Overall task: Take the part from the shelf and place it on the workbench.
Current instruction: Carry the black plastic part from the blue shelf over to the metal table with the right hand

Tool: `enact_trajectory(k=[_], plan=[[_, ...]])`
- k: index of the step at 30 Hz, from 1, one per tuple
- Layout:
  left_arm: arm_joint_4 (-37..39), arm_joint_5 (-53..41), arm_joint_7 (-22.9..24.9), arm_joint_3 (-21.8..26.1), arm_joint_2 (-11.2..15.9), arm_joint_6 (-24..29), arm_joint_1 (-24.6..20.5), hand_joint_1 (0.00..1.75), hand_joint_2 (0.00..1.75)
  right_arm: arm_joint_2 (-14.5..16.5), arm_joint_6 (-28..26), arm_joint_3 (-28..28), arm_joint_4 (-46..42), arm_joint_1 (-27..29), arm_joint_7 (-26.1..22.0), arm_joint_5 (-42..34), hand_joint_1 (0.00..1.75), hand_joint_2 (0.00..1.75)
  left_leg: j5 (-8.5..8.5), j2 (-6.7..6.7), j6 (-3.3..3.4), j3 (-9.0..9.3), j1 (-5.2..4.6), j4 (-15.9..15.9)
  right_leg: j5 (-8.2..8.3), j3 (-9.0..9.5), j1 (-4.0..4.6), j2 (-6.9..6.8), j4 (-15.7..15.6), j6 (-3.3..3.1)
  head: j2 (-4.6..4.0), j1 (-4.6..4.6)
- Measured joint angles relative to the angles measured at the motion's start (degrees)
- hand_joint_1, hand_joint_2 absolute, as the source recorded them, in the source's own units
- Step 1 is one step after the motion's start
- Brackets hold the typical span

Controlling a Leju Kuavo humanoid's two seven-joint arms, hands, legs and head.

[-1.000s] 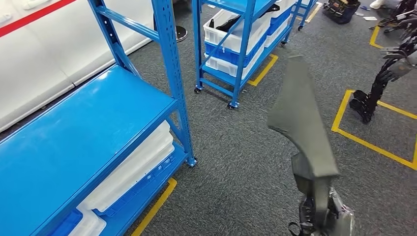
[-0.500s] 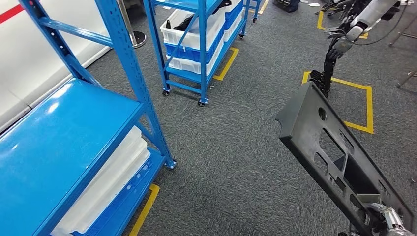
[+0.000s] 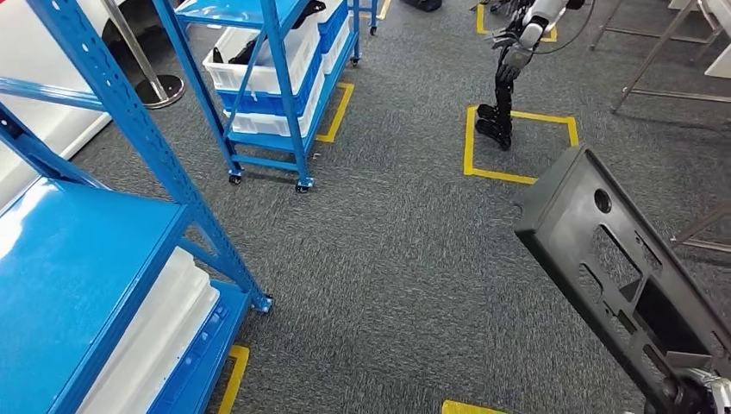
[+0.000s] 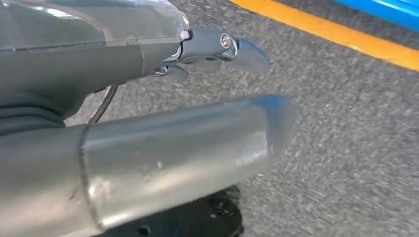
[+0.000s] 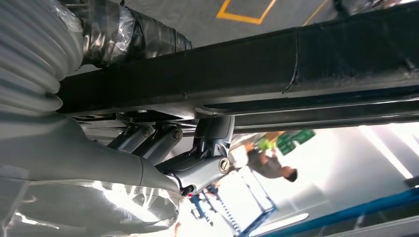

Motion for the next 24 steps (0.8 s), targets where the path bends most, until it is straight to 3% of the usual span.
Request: enact_trajectory(k=[1,2,3,5,6,7,8,9,10,11,13,14,16,17,19,21,23,24], plan=[[0.0,0.0,0.0,0.1,0.0,0.0,-0.1,0.00,0.00,0.0,0.0,0.0,0.0,0.1,0.0,0.0,1.75,1.75,0.15,0.60,0.19,0.09,0.00,-0.2,0.20,-0.24,-0.10,0.64,-0.1,0.45,0.00,-0.01],[0.0,0.0,0.0,0.1,-0.1,0.0,-0.2,0.00,0.00,0.1,-0.1,-0.1,-0.1,0.3,0.0,0.0,1.75,1.75,0.40,1.30,0.48,0.20,0.09,-0.6,0.12,-0.46,-0.13,0.26,0.1,0.79,0.00,0.01],[-0.1,0.0,0.0,0.1,-0.1,0.0,-0.2,0.00,0.00,0.1,-0.1,-0.2,-0.1,0.3,0.0,0.1,1.75,1.75,0.69,2.10,0.85,0.33,0.21,-0.9,-0.54,-0.94,-0.05,-1.06,1.0,1.04,0.00,0.06],[-0.2,0.0,0.0,0.2,-0.2,0.0,-0.1,0.00,0.00,0.2,-0.1,-0.3,-0.2,0.2,0.0,0.1,1.75,1.75,1.07,3.95,1.37,0.40,0.33,-1.5,-3.78,-3.33,0.05,-4.91,6.0,1.41,0.00,0.18],[-0.2,0.0,0.0,0.3,-0.2,0.0,0.0,0.00,0.00,0.2,-0.1,-0.3,-0.2,0.2,0.1,0.1,1.75,1.75,1.08,4.83,1.48,0.32,0.29,-1.5,-5.75,-5.12,0.02,-6.16,9.8,1.63,0.00,0.25],[-0.2,0.0,0.0,0.3,-0.2,0.0,0.1,0.00,0.00,0.2,-0.1,-0.3,-0.2,0.2,0.1,0.1,1.75,1.75,1.06,5.76,1.48,0.22,0.25,-1.5,-7.12,-6.74,-0.11,-6.66,13.2,1.87,0.00,0.25],[-0.2,0.0,0.0,0.4,-0.2,0.0,0.2,0.00,0.00,0.2,-0.1,-0.4,-0.2,0.2,0.1,0.1,1.75,1.75,1.00,6.68,1.43,0.16,0.23,-1.4,-7.46,-7.58,-0.27,-6.89,15.0,2.08,0.00,0.24],[-0.2,0.0,0.0,0.4,-0.2,0.0,0.2,0.00,0.00,0.2,-0.1,-0.4,-0.2,0.2,0.1,0.2,1.75,1.75,0.90,7.57,1.34,0.13,0.23,-1.4,-6.68,-7.28,-0.41,-7.10,14.7,2.24,0.00,0.25],[-0.2,-0.1,0.0,0.4,-0.3,0.0,0.2,0.00,0.00,0.2,-0.1,-0.4,-0.2,0.3,0.2,0.3,1.75,1.75,0.76,8.40,1.19,0.15,0.26,-1.3,-5.04,-5.76,-0.53,-7.53,12.2,2.35,0.00,0.25],[-0.2,-0.1,0.0,0.4,-0.3,-0.1,0.1,0.00,0.00,0.2,-0.1,-0.4,-0.3,0.3,0.2,0.5,1.75,1.75,0.57,9.13,0.97,0.26,0.27,-1.2,-3.15,-3.34,-0.59,-8.56,8.0,2.37,0.00,0.25],[-0.3,-0.3,0.0,0.4,-0.4,-0.1,0.0,0.00,0.00,0.2,-0.2,-0.4,-0.3,0.3,0.2,1.3,1.75,1.75,0.09,10.25,0.33,0.51,0.07,-0.9,-1.16,0.34,-0.32,-10.59,1.5,1.96,0.00,0.23],[-0.3,-0.4,0.0,0.5,-0.4,-0.1,-0.1,0.00,0.00,0.2,-0.3,-0.4,-0.4,0.3,0.4,1.8,1.75,1.75,-0.11,10.74,-0.01,0.67,-0.05,-0.8,-1.01,0.97,-0.13,-11.05,0.1,1.63,0.00,0.21],[-0.3,-0.5,0.0,0.6,-0.4,-0.1,-0.3,0.00,0.00,0.3,-0.7,-0.4,-0.6,0.5,0.7,3.0,1.75,1.75,-0.31,11.79,-0.66,1.10,-0.13,-0.7,-1.05,0.67,0.13,-10.05,-0.1,0.84,0.00,0.20],[-0.3,-0.6,0.1,0.7,-0.4,-0.1,-0.4,0.00,0.00,0.3,-1.0,-0.4,-0.8,0.6,1.0,3.9,1.75,1.75,-0.52,11.73,-0.98,1.25,0.00,-0.6,-0.90,0.61,0.05,-9.43,-0.2,0.47,0.00,0.20],[-0.3,-0.6,0.1,0.8,-0.4,-0.2,-0.5,0.00,0.00,0.3,-2.1,-0.3,-1.3,0.8,1.8,5.9,1.75,1.75,-2.54,9.10,-1.53,0.37,0.28,1.8,-0.51,0.57,-0.23,-8.32,-0.5,-0.34,0.00,0.17],[-0.3,-0.8,0.1,1.1,-0.4,-0.2,-0.4,0.00,0.00,0.3,-3.5,0.3,-1.8,1.0,2.7,7.7,1.75,1.75,-6.59,5.85,-1.79,-2.82,0.42,8.9,-0.27,0.36,-0.24,-7.12,-0.6,-0.88,0.00,0.14],[-0.3,-1.0,0.1,1.5,-0.4,-0.2,-0.2,0.00,0.00,0.3,-4.3,1.1,-2.1,1.4,3.5,9.1,1.75,1.75,-8.88,5.09,-1.78,-6.02,0.42,15.5,-0.21,0.10,0.00,-5.59,-0.4,-1.07,0.00,0.15],[-0.3,-1.1,0.1,1.7,-0.4,-0.2,-0.2,0.00,0.00,0.3,-4.5,1.4,-2.2,1.6,3.7,9.5,1.75,1.75,-8.26,5.00,-1.65,-6.42,0.41,16.0,-0.21,0.05,0.11,-4.75,-0.3,-1.09,0.00,0.15]])
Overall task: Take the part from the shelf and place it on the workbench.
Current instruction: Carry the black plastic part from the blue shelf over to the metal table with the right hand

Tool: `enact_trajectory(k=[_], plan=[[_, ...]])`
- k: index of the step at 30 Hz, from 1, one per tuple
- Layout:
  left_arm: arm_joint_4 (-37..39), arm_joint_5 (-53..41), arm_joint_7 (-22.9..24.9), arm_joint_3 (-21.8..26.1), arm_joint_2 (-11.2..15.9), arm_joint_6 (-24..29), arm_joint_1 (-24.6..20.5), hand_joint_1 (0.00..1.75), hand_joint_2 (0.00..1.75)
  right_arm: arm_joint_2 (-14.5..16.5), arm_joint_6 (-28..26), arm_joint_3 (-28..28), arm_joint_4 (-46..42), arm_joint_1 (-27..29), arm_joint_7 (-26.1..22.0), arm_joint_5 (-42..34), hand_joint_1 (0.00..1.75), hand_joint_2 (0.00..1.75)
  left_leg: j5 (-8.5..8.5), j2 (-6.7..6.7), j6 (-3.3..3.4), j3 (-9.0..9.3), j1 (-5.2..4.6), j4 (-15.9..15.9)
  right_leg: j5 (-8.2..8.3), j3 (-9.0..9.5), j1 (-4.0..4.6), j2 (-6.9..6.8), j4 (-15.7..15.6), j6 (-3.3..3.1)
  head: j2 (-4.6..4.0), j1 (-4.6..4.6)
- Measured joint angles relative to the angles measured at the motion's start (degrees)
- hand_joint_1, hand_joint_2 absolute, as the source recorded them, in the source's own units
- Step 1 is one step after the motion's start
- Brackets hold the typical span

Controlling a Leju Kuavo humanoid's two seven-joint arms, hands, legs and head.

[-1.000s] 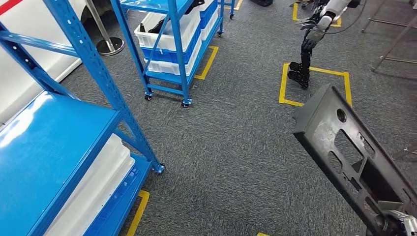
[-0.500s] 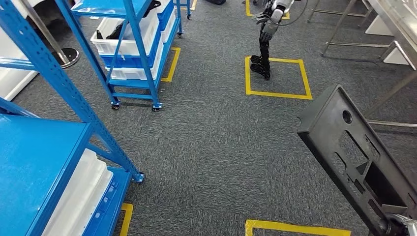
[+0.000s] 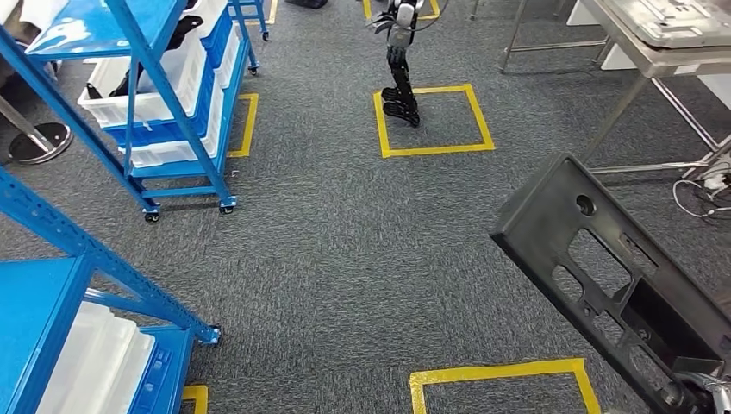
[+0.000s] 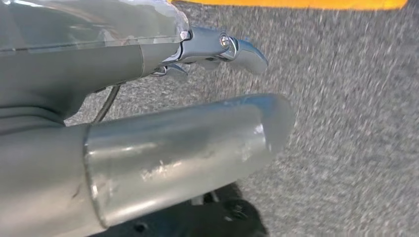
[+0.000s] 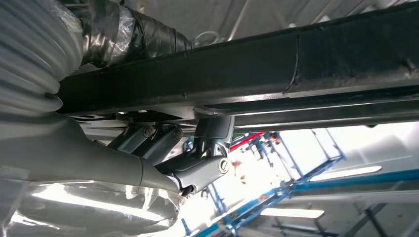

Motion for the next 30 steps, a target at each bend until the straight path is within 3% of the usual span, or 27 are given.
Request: enact_trajectory(k=[2,4,6,8,9,11,12,14,15,16,17,19,20,21,23,24,26,27,28,29,30], plan=[[0.0,-0.2,0.0,0.2,0.0,-0.1,0.0,0.00,0.00,0.0,-0.1,0.7,-0.3,0.4,0.3,0.4,1.75,1.75,4.10,-0.91,0.59,2.16,-0.06,-5.4,0.00,0.07,0.18,1.72,0.2,0.01,0.00,0.00],[-0.1,-0.4,-0.1,0.4,0.0,-0.2,0.0,0.00,0.00,0.0,-0.1,1.3,-0.5,0.6,0.4,0.4,1.75,1.75,7.38,-3.70,1.35,5.24,-0.11,-13.0,0.05,-0.04,0.27,3.30,0.3,0.23,0.00,0.02],[-0.2,-0.6,-0.2,0.7,0.1,-0.3,0.0,0.00,0.00,0.0,-0.1,1.8,-0.6,0.8,0.4,0.5,1.75,1.75,7.88,-5.16,1.70,6.38,-0.27,-15.9,0.27,-0.47,0.05,4.73,0.4,0.87,0.00,0.03],[-0.2,-0.6,-0.3,0.9,0.0,-0.4,-0.2,0.00,0.00,0.1,-0.1,2.0,-0.8,1.1,0.5,0.6,1.75,1.75,8.21,-3.90,1.95,6.66,-0.28,-16.5,0.58,-0.87,-0.19,5.86,0.3,1.67,0.00,0.01],[-0.3,-0.6,-0.3,1.0,-0.1,-0.4,-0.3,0.00,0.00,0.1,-0.2,2.0,-0.9,1.2,0.5,0.6,1.75,1.75,8.49,-3.13,2.22,6.84,-0.16,-16.9,0.34,-1.13,-0.13,4.97,0.7,1.98,0.00,0.05],[-0.3,-0.6,-0.3,1.2,-0.3,-0.5,-0.3,0.00,0.00,0.1,-0.2,2.0,-1.1,1.2,0.5,0.7,1.75,1.75,8.98,-1.37,2.78,7.08,0.10,-17.7,-2.01,-2.86,0.03,1.23,4.2,2.54,0.00,0.19],[-0.4,-0.6,-0.4,1.3,-0.3,-0.6,-0.2,0.00,0.00,0.1,-0.1,2.0,-1.2,1.2,0.5,0.7,1.75,1.75,8.99,-0.48,2.94,7.11,0.02,-17.7,-3.94,-4.46,0.03,-0.78,7.5,2.86,0.00,0.26],[-0.4,-0.8,-0.4,1.5,-0.3,-0.7,0.0,0.00,0.00,0.1,-0.1,2.1,-1.2,1.2,0.5,0.8,1.75,1.75,8.82,1.40,2.99,7.04,-0.06,-17.7,-6.80,-7.64,-0.30,-2.11,14.2,3.48,0.00,0.30],[-0.4,-1.0,-0.4,1.6,-0.3,-0.8,0.0,0.00,0.00,0.1,-0.1,2.1,-1.2,1.2,0.6,0.8,1.75,1.75,8.69,2.32,2.91,7.06,-0.07,-17.6,-6.83,-8.18,-0.48,-2.31,15.5,3.71,0.00,0.29],[-0.4,-1.3,-0.5,1.6,-0.4,-0.8,0.0,0.00,0.00,0.1,0.0,2.1,-1.2,1.3,0.6,1.0,1.75,1.75,8.52,3.16,2.79,7.10,-0.06,-17.6,-5.79,-7.52,-0.65,-2.54,14.6,3.88,0.00,0.30],[-0.4,-1.5,-0.6,1.6,-0.4,-0.9,-0.1,0.00,0.00,0.1,0.0,2.2,-1.2,1.3,0.7,1.2,1.75,1.75,8.30,3.94,2.60,7.24,-0.03,-17.5,-3.96,-5.62,-0.78,-3.06,11.3,3.97,0.00,0.30],[-0.4,-2.0,-0.9,1.5,-0.5,-1.0,-0.2,0.00,0.00,0.1,-0.1,2.5,-1.3,1.4,0.8,1.9,1.75,1.75,7.70,5.23,2.03,7.64,-0.14,-17.1,-1.27,-1.28,-0.74,-5.21,3.6,3.70,0.00,0.28],[-0.4,-2.2,-1.0,1.5,-0.5,-1.1,-0.3,0.00,0.00,0.1,-0.1,2.7,-1.3,1.4,0.8,2.2,1.75,1.75,7.42,5.73,1.68,7.87,-0.23,-17.0,-0.71,0.03,-0.59,-5.92,1.3,3.35,0.00,0.26],[-0.4,-2.3,-1.2,1.5,-0.5,-1.1,-0.4,0.00,0.00,0.1,-0.1,2.9,-1.3,1.5,0.8,2.4,1.75,1.75,7.23,6.17,1.31,8.08,-0.37,-16.9,-0.78,0.40,-0.39,-6.19,0.5,2.95,0.00,0.26],[-0.5,-2.5,-1.5,1.5,-0.5,-1.3,-0.6,0.00,0.00,0.1,-0.1,3.3,-1.5,1.6,0.9,2.8,1.75,1.75,7.04,6.94,0.65,8.59,-0.39,-17.0,-0.70,0.19,-0.23,-5.02,0.6,2.16,0.00,0.23],[-0.5,-2.6,-1.6,1.5,-0.5,-1.4,-0.7,0.00,0.00,0.2,-0.1,3.5,-1.6,1.7,1.0,3.0,1.75,1.75,6.67,6.34,0.31,8.71,-0.29,-16.8,-0.60,0.14,-0.32,-4.46,0.5,1.80,0.00,0.22],[-0.5,-2.6,-1.7,1.6,-0.5,-1.6,-0.8,0.00,0.00,0.2,-0.1,3.9,-1.8,1.8,1.1,3.2,1.75,1.75,4.16,3.34,-0.12,7.50,-0.01,-13.5,-0.31,0.08,-0.58,-3.34,0.2,1.00,0.00,0.20],[-0.5,-2.6,-1.7,1.6,-0.5,-1.6,-0.8,0.00,0.00,0.3,-0.1,4.2,-1.9,1.8,1.1,3.2,1.75,1.75,2.15,1.57,-0.18,5.93,0.06,-10.1,-0.23,-0.02,-0.53,-2.76,0.1,0.72,0.00,0.19],[-0.5,-2.6,-1.8,1.6,-0.5,-1.7,-0.6,0.00,0.00,0.3,-0.1,4.5,-1.9,1.8,1.1,3.2,1.75,1.75,0.18,0.62,-0.15,3.99,0.10,-5.9,-0.18,-0.13,-0.43,-2.08,0.2,0.51,0.00,0.20],[-0.5,-2.6,-1.8,1.6,-0.5,-1.7,-0.5,0.00,0.00,0.3,-0.1,4.7,-1.9,1.8,1.1,3.3,1.75,1.75,-1.07,0.23,-0.10,2.17,0.10,-2.3,-0.16,-0.20,-0.29,-1.27,0.2,0.41,0.00,0.20],[-0.5,-2.6,-1.8,1.6,-0.5,-1.7,-0.4,0.00,0.00,0.3,0.0,4.9,-1.9,1.8,1.1,3.3,1.75,1.75,-1.17,0.07,0.00,1.04,0.09,-0.3,-0.14,-0.21,-0.16,-0.40,0.3,0.35,0.00,0.20]])
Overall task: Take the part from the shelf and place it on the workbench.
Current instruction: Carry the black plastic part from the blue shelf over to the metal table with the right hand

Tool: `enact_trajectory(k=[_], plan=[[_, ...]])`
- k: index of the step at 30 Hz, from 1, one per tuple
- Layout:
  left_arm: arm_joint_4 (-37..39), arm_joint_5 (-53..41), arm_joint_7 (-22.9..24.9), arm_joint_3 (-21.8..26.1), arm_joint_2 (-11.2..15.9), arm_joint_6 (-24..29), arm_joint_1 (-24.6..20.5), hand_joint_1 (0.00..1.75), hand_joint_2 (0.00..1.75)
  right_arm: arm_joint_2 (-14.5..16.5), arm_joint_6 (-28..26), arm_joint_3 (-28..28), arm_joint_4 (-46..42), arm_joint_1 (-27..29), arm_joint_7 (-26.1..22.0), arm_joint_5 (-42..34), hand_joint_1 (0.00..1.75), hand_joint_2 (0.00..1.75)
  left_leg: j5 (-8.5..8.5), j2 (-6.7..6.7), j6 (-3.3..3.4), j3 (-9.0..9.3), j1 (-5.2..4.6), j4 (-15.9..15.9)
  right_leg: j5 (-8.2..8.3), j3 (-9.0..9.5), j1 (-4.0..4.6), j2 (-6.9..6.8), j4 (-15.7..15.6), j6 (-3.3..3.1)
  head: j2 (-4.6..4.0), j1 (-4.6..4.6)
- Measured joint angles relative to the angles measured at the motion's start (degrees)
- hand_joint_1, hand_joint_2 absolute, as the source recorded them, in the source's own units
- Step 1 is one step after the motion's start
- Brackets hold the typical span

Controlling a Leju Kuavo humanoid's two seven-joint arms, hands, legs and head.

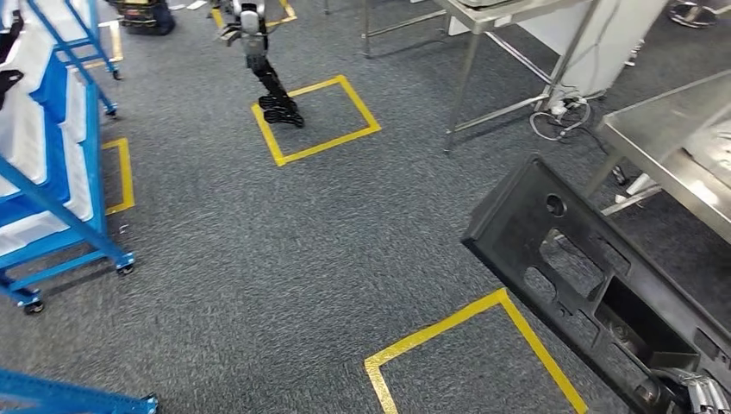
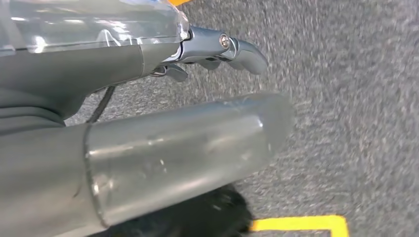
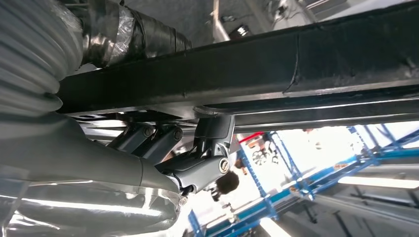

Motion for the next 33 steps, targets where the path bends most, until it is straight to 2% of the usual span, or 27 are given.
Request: enact_trajectory(k=[1,2,3,4,6,7,8,9,10,11,13,14,15,16,17,18,20,22,24,25,26,28,29,30,31,32,33], plan=[[0.0,0.0,0.0,0.0,0.0,0.0,0.1,0.00,0.00,0.0,0.0,0.1,0.0,0.0,0.0,0.0,1.75,1.75,1.16,-0.11,0.17,-0.10,0.00,-0.4,0.01,0.04,0.12,0.92,0.1,-0.01,0.00,0.00],[0.0,0.0,0.0,0.0,0.0,0.0,0.1,0.00,0.00,0.0,0.0,0.1,0.0,0.0,0.0,0.0,1.75,1.75,3.31,-0.44,0.41,0.79,-0.01,-2.9,0.00,0.14,0.21,1.84,0.1,0.00,0.00,0.00],[0.0,0.0,0.0,0.0,0.0,0.0,0.1,0.00,0.00,0.0,0.0,0.2,0.0,0.0,0.0,0.0,1.75,1.75,5.72,-1.44,0.76,2.30,-0.02,-7.0,0.00,0.22,0.24,2.70,0.1,0.01,0.00,0.00],[0.0,0.0,0.0,0.0,0.1,-0.1,0.1,0.00,0.00,0.0,0.0,0.3,0.0,0.0,0.0,0.0,1.75,1.75,7.48,-3.20,1.14,3.72,-0.01,-10.7,0.02,0.18,0.29,3.48,0.2,0.13,0.00,0.02],[0.0,-0.1,0.0,0.0,0.2,-0.1,0.1,0.00,0.00,0.0,0.0,0.6,0.0,0.0,0.0,0.0,1.75,1.75,8.82,-5.93,1.61,5.23,-0.10,-15.1,0.21,-0.27,0.07,4.98,0.4,0.66,0.00,0.01],[0.0,-0.1,0.0,0.1,0.2,-0.1,0.1,0.00,0.00,0.0,0.0,0.7,0.0,0.0,0.0,0.0,1.75,1.75,8.68,-6.24,1.69,5.38,-0.22,-15.5,0.40,-0.57,-0.11,5.74,0.4,1.08,0.00,0.01],[0.0,-0.1,0.0,0.1,0.2,-0.1,0.1,0.00,0.00,0.1,0.0,0.8,0.0,0.1,0.0,0.0,1.75,1.75,8.83,-5.53,1.83,5.55,-0.29,-15.8,0.64,-0.82,-0.26,6.61,0.2,1.59,0.00,-0.02],[0.0,-0.1,0.0,0.1,0.2,-0.1,0.1,0.00,0.00,0.1,0.0,0.9,-0.1,0.2,0.0,0.0,1.75,1.75,9.09,-4.67,2.07,5.77,-0.27,-16.2,0.71,-0.98,-0.37,6.67,0.3,1.96,0.00,0.00],[-0.1,-0.1,0.0,0.1,0.2,-0.1,0.0,0.00,0.00,0.1,0.0,0.9,-0.2,0.3,0.0,0.0,1.75,1.75,9.38,-3.81,2.39,6.04,-0.17,-16.7,0.38,-1.32,-0.29,5.55,0.8,2.26,0.00,0.04],[-0.1,-0.1,-0.1,0.1,0.2,-0.1,0.0,0.00,0.00,0.1,0.0,1.0,-0.3,0.3,0.0,0.0,1.75,1.75,9.67,-2.83,2.73,6.23,-0.05,-17.2,-0.63,-2.12,-0.16,3.71,2.3,2.47,0.00,0.11],[-0.1,-0.2,-0.1,0.1,0.2,-0.1,0.1,0.00,0.00,0.0,0.0,1.0,-0.4,0.2,0.0,0.0,1.75,1.75,9.82,-0.90,3.11,6.37,-0.09,-17.6,-4.17,-5.20,-0.07,-0.40,8.6,2.69,0.00,0.25],[-0.1,-0.2,-0.2,0.1,0.2,-0.1,0.2,0.00,0.00,0.0,0.1,1.1,-0.4,0.2,0.0,0.0,1.75,1.75,9.75,0.18,3.16,6.35,-0.15,-17.6,-5.73,-6.96,-0.17,-1.23,12.1,2.86,0.00,0.26],[-0.1,-0.2,-0.2,0.2,0.2,-0.2,0.3,0.00,0.00,0.0,0.3,1.1,-0.4,0.2,0.0,0.1,1.75,1.75,9.63,1.20,3.14,6.35,-0.19,-17.5,-6.36,-8.07,-0.32,-1.61,14.5,3.05,0.00,0.27],[-0.1,-0.3,-0.2,0.2,0.2,-0.2,0.3,0.00,0.00,0.1,0.5,1.2,-0.4,0.3,0.0,0.1,1.75,1.75,9.48,2.20,3.07,6.38,-0.20,-17.5,-5.97,-8.18,-0.48,-1.86,15.0,3.24,0.00,0.27],[-0.1,-0.3,-0.2,0.2,0.1,-0.3,0.3,0.00,0.00,0.1,0.7,1.3,-0.4,0.3,0.0,0.2,1.75,1.75,9.29,3.10,2.92,6.49,-0.17,-17.4,-4.58,-7.01,-0.63,-2.23,13.1,3.38,0.00,0.27],[-0.1,-0.4,-0.2,0.3,0.1,-0.3,0.2,0.00,0.00,0.1,1.0,1.4,-0.4,0.4,0.0,0.3,1.75,1.75,9.05,3.90,2.73,6.66,-0.15,-17.3,-2.72,-4.78,-0.74,-3.07,9.4,3.44,0.00,0.28],[-0.1,-0.4,-0.1,0.3,0.0,-0.3,0.0,0.00,0.00,0.1,1.4,1.6,-0.4,0.4,0.0,0.4,1.75,1.75,8.42,5.14,2.10,7.13,-0.34,-17.0,-0.40,-0.59,-0.63,-5.56,2.3,3.19,0.00,0.26],[-0.2,-0.4,0.2,0.5,0.0,-0.2,-0.1,0.00,0.00,0.1,1.8,2.0,-0.4,0.5,0.0,0.6,1.75,1.75,7.98,6.13,1.40,7.60,-0.55,-16.8,-0.20,0.58,-0.25,-6.37,0.1,2.68,0.00,0.21],[-0.2,-0.4,0.4,0.7,0.0,-0.1,-0.2,0.00,0.00,0.1,2.2,2.3,-0.4,0.6,0.0,0.7,1.75,1.75,7.71,6.94,0.75,8.04,-0.40,-16.9,-0.05,0.33,-0.21,-4.96,-0.1,2.05,0.00,0.18],[-0.2,-0.5,0.5,0.8,0.0,-0.1,-0.3,0.00,0.00,0.1,2.5,2.4,-0.4,0.6,0.0,0.8,1.75,1.75,7.22,6.20,0.44,8.06,-0.25,-16.6,0.10,0.31,-0.31,-4.33,-0.3,1.71,0.00,0.17],[-0.2,-0.6,0.5,0.8,0.0,-0.2,-0.4,0.00,0.00,0.1,2.7,2.4,-0.5,0.7,0.0,0.9,1.75,1.75,6.15,4.77,0.21,7.61,-0.11,-15.2,0.28,0.31,-0.45,-3.73,-0.5,1.32,0.00,0.15],[-0.2,-0.9,0.5,1.1,0.0,-0.3,-0.3,0.00,0.00,0.1,3.3,2.7,-0.5,0.7,0.1,1.2,1.75,1.75,2.43,1.20,0.00,4.75,0.05,-8.9,0.51,0.22,-0.47,-2.58,-0.7,0.73,0.00,0.13],[-0.2,-1.0,0.5,1.2,0.0,-0.4,-0.3,0.00,0.00,0.1,3.6,2.8,-0.5,0.7,0.1,1.4,1.75,1.75,0.56,0.33,-0.01,2.71,0.06,-4.6,0.54,0.12,-0.37,-1.88,-0.7,0.54,0.00,0.13],[-0.2,-1.0,0.5,1.3,0.0,-0.5,-0.2,0.00,0.00,0.1,3.9,3.0,-0.5,0.7,0.1,1.5,1.75,1.75,-0.45,0.02,-0.01,0.95,0.05,-1.2,0.54,0.06,-0.27,-1.06,-0.6,0.45,0.00,0.13],[-0.2,-1.1,0.5,1.3,0.0,-0.5,-0.1,0.00,0.00,0.1,4.3,3.2,-0.5,0.7,0.1,1.5,1.75,1.75,-0.26,-0.07,0.02,-0.02,0.05,0.3,0.54,0.05,-0.19,-0.19,-0.6,0.41,0.00,0.13],[-0.1,-1.1,0.6,1.4,0.0,-0.6,0.0,0.00,0.00,0.1,4.6,3.3,-0.5,0.7,0.0,1.6,1.75,1.75,1.17,-0.18,0.11,0.04,0.06,-0.5,0.52,0.07,-0.16,0.74,-0.4,0.45,0.00,0.13],[-0.1,-1.2,0.6,1.4,0.0,-0.6,0.0,0.00,0.00,0.1,5.0,3.4,-0.5,0.7,0.0,1.6,1.75,1.75,3.51,-0.58,0.26,1.09,0.07,-3.5,0.47,0.12,-0.16,1.67,-0.3,0.51,0.00,0.13]])
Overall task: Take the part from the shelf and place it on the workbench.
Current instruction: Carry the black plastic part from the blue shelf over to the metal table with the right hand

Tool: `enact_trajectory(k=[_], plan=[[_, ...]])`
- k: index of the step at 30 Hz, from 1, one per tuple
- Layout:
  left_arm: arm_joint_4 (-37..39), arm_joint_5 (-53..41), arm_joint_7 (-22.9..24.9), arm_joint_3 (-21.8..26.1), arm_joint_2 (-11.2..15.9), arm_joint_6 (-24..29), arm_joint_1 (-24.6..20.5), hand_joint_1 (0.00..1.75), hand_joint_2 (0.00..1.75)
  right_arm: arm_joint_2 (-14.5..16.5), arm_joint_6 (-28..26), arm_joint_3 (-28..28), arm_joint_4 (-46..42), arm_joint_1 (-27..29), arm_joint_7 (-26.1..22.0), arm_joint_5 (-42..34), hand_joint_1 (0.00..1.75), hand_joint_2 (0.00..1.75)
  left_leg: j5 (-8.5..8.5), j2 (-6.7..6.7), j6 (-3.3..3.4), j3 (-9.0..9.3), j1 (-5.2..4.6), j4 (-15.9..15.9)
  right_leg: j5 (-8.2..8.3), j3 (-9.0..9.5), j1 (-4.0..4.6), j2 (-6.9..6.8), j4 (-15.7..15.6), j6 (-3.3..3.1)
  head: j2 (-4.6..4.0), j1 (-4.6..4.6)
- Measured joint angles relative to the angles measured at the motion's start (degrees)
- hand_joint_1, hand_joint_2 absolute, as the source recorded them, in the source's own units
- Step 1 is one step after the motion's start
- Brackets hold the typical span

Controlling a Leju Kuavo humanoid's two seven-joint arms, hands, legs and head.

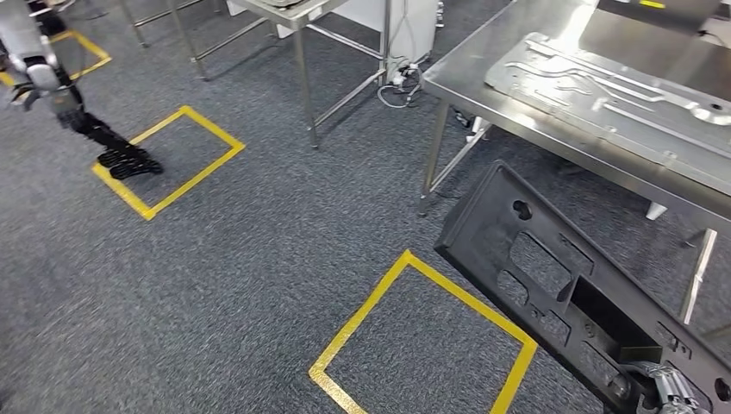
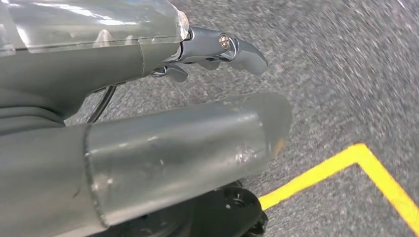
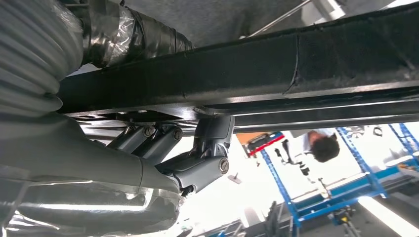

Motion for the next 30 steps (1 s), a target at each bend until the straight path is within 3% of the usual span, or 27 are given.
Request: enact_trajectory(k=[2,4,6,7,9,10,11,13,14,15,17,19,23,24,25,27,28,29,30], plan=[[0.0,-0.2,0.0,0.1,0.0,0.0,0.0,0.00,0.00,0.0,1.0,0.4,0.0,0.0,-0.2,0.0,1.75,1.75,3.99,-2.77,0.47,2.87,0.09,-7.8,-0.11,-0.12,0.05,1.68,0.4,0.33,0.00,0.01],[0.0,-0.4,0.0,0.2,0.1,0.0,0.0,0.00,0.00,0.0,1.9,0.8,0.0,-0.1,-0.4,-0.1,1.75,1.75,4.99,-4.97,0.91,4.11,0.00,-11.4,0.01,-0.60,-0.06,3.17,0.7,1.06,0.00,0.01],[0.0,-0.5,0.0,0.3,0.1,-0.1,-0.1,0.00,0.00,0.0,2.9,1.0,0.0,-0.1,-0.8,-0.5,1.75,1.75,4.99,-4.27,1.45,4.21,-0.14,-11.8,0.33,-1.00,-0.32,4.48,0.6,1.98,0.00,0.01],[0.0,-0.6,-0.1,0.3,0.1,-0.2,-0.2,0.00,0.00,0.0,3.6,1.2,0.0,-0.1,-1.2,-0.8,1.75,1.75,5.11,-3.63,1.86,4.40,-0.10,-12.2,0.24,-1.24,-0.30,3.92,0.8,2.28,0.00,0.04],[0.0,-0.7,-0.3,0.4,0.1,-0.6,-0.3,0.00,0.00,0.0,5.4,1.5,0.0,-0.2,-2.1,-1.6,1.75,1.75,5.31,-2.41,2.75,4.75,0.06,-12.9,-1.45,-2.90,-0.12,0.76,4.0,2.60,0.00,0.16],[0.0,-0.8,-0.4,0.5,0.1,-0.7,-0.2,0.00,0.00,0.0,6.0,1.8,0.0,-0.4,-2.5,-1.8,1.75,1.75,5.21,-1.81,3.02,4.78,-0.06,-13.0,-3.04,-4.53,-0.03,-1.32,7.3,2.66,0.00,0.20],[0.0,-0.8,-0.4,0.6,0.1,-0.7,-0.1,0.00,0.00,0.0,6.4,2.1,0.1,-0.6,-2.8,-1.9,1.75,1.75,5.07,-1.24,3.19,4.79,-0.19,-13.0,-4.70,-6.51,-0.03,-2.52,11.1,2.77,0.00,0.24],[0.0,-1.0,-0.4,0.8,0.1,-0.8,0.0,0.00,0.00,0.0,6.6,2.7,0.2,-0.7,-3.1,-1.7,1.75,1.75,4.64,-0.19,3.21,5.10,-0.37,-12.9,-5.88,-9.19,-0.14,-3.41,16.2,2.94,0.00,0.24],[0.0,-1.0,-0.4,0.9,0.1,-0.8,0.1,0.00,0.00,0.0,6.5,3.0,0.3,-0.8,-3.1,-1.5,1.75,1.75,4.38,0.20,3.14,5.46,-0.39,-12.9,-4.92,-9.02,-0.16,-3.55,15.8,2.94,0.00,0.25],[0.0,-1.0,-0.4,1.0,0.1,-0.8,0.0,0.00,0.00,0.0,6.5,3.3,0.3,-0.8,-3.1,-1.4,1.75,1.75,4.08,0.48,3.04,5.93,-0.39,-12.9,-3.07,-7.64,-0.16,-3.64,13.2,2.84,0.00,0.25],[0.0,-1.0,-0.4,1.1,0.0,-0.8,-0.1,0.00,0.00,0.0,6.5,3.7,0.4,-0.9,-3.1,-1.4,1.75,1.75,3.36,0.83,2.66,6.88,-0.48,-12.9,0.00,-3.43,0.08,-3.95,5.4,2.38,0.00,0.25],[0.0,-1.0,-0.5,1.2,0.0,-0.8,-0.2,0.00,0.00,0.0,6.5,4.0,0.4,-1.0,-3.1,-1.4,1.75,1.75,2.73,0.99,2.05,7.41,-0.59,-13.0,0.20,-1.15,0.49,-4.20,1.3,1.75,0.00,0.22],[0.0,-1.6,-0.7,1.2,0.0,-0.7,-0.5,0.00,0.00,0.0,6.1,4.7,0.3,-1.0,-2.8,-1.4,1.75,1.75,1.79,1.04,0.89,8.33,-0.51,-13.0,-0.97,0.30,0.60,-3.88,0.0,0.33,0.00,0.16],[0.0,-1.8,-0.8,1.2,0.0,-0.7,-0.6,0.00,0.00,0.0,5.9,4.9,0.3,-1.1,-2.6,-1.4,1.75,1.75,1.08,0.92,0.70,7.61,-0.47,-11.1,-1.21,1.16,0.48,-3.86,-0.6,-0.04,0.00,0.14],[0.0,-1.8,-0.8,1.2,0.1,-0.7,-0.6,0.00,0.00,0.0,5.8,5.1,0.3,-1.2,-2.5,-1.4,1.75,1.75,-0.04,0.74,0.58,5.77,-0.40,-7.6,-1.57,2.07,0.40,-3.88,-1.0,-0.37,0.00,0.10],[0.0,-2.0,-0.9,1.2,0.1,-0.7,-0.5,0.00,0.00,0.0,5.6,5.5,0.3,-1.3,-2.4,-1.5,1.75,1.75,-2.15,0.62,0.35,-0.17,-0.43,1.4,-2.73,3.65,0.56,-3.86,-1.2,-0.79,0.00,0.08],[0.0,-2.1,-0.9,1.2,0.1,-0.7,-0.3,0.00,0.00,0.0,5.5,5.7,0.4,-1.4,-2.3,-1.6,1.75,1.75,-2.06,0.61,0.28,-2.97,-0.44,4.5,-3.46,4.52,0.63,-3.70,-1.3,-0.84,0.00,0.07],[0.0,-2.1,-0.9,1.2,0.1,-0.7,-0.1,0.00,0.00,0.0,5.3,5.8,0.4,-1.4,-2.2,-1.7,1.75,1.75,-0.62,0.60,0.27,-4.82,-0.44,5.4,-4.24,5.48,0.68,-3.48,-1.3,-0.82,0.00,0.07],[0.0,-2.3,-0.9,1.2,0.1,-0.7,0.0,0.00,0.00,0.0,5.1,5.9,0.4,-1.4,-2.2,-1.8,1.75,1.75,2.18,0.59,0.35,-5.61,-0.44,3.9,-5.11,6.64,0.70,-3.25,-1.3,-0.73,0.00,0.07]])
